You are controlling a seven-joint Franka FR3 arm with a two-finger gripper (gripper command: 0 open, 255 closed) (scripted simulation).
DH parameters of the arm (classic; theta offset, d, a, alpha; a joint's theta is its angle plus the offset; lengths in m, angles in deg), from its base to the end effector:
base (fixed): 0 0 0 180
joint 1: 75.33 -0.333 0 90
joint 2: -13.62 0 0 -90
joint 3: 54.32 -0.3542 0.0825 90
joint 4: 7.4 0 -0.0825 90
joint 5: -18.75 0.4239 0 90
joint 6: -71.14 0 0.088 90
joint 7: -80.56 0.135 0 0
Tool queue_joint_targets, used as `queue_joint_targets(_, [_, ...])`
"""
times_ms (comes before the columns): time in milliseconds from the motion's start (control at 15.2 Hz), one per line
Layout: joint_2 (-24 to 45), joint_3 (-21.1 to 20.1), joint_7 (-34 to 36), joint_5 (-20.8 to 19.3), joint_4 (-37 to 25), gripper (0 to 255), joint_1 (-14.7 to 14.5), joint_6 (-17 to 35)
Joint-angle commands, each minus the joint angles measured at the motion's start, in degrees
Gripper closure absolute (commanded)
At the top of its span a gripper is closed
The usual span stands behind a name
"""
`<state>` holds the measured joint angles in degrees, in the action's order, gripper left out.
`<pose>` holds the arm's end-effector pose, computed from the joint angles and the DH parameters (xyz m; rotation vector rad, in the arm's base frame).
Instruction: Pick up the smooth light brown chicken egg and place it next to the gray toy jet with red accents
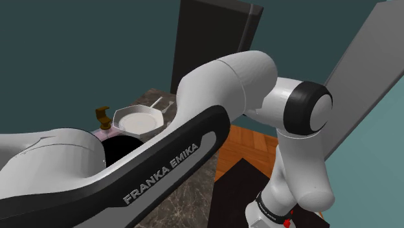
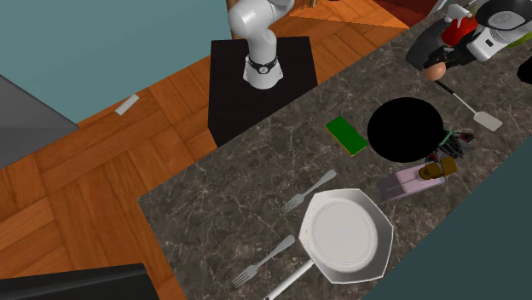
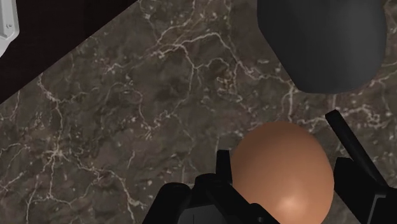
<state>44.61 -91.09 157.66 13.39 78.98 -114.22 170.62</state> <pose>0.2490 0.6637 0.3773 2.9685 -0.0551 -0.4058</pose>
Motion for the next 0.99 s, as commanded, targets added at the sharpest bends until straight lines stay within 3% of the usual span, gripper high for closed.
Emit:
queue_joint_targets(0, [0.35, 0.16, -0.11, -0.21, 1.0, 255, 0.06, 1.31])
queue_joint_targets(396, [2.08, 0.8, -0.18, -1.11, 3.46, 255, -0.15, 5.26])
queue_joint_targets(858, [2.08, 0.8, -0.18, -1.11, 3.46, 255, -0.15, 5.26])
queue_joint_targets(924, [2.08, 0.8, -0.18, -1.11, 3.46, 0, -0.15, 5.26])
